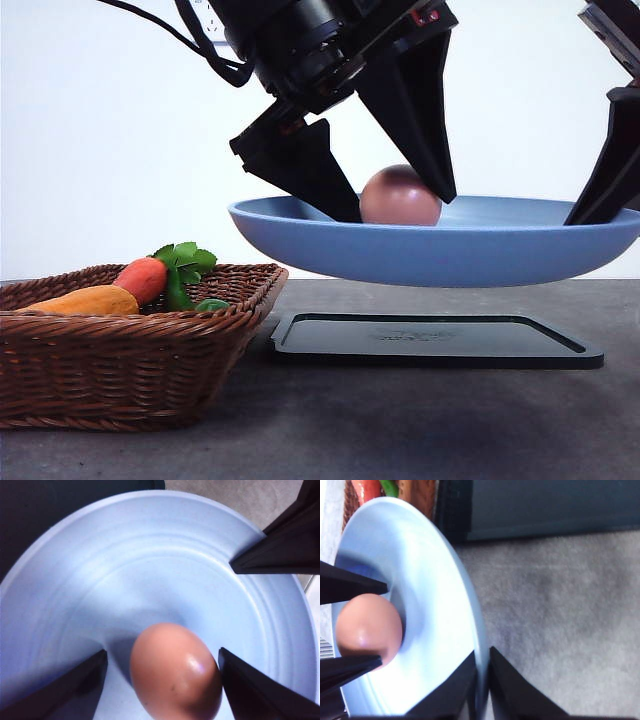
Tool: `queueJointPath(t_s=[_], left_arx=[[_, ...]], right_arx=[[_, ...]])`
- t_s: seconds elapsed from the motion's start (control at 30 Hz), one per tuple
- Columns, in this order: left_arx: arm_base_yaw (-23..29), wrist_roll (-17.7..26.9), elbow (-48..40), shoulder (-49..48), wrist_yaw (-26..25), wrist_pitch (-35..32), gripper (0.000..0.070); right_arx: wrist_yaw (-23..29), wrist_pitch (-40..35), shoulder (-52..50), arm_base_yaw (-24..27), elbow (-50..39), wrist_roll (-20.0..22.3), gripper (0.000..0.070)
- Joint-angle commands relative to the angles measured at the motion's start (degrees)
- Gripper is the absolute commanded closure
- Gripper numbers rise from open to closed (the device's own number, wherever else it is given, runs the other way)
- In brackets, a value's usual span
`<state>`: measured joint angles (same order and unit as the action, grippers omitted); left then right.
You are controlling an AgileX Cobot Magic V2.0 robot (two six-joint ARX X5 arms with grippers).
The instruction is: Transfer egg from basket to plate and serve
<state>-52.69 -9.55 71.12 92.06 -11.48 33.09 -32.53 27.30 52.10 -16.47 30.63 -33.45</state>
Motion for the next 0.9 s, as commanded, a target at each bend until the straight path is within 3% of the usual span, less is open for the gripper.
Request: queueJointPath(t_s=[0.0,0.23,0.6,0.87], left_arx=[[-0.4,-1.0,0.8,-1.3,0.2,0.1,0.0235],[0.9,-1.0,0.8,-9.1,0.2,1.8,0.0239],[6.4,-1.0,0.8,-24.2,0.2,5.6,0.0239],[9.4,-1.0,0.8,-33.6,0.2,6.7,0.0239]], right_arx=[[-0.8,-0.4,1.0,0.0,0.2,-1.1,0.07],[-5.0,-0.2,6.9,3.5,2.5,1.9,0.07],[-4.7,0.0,24.0,11.2,15.5,10.4,0.07],[-1.5,-1.5,39.7,13.6,26.1,13.2,0.07]])
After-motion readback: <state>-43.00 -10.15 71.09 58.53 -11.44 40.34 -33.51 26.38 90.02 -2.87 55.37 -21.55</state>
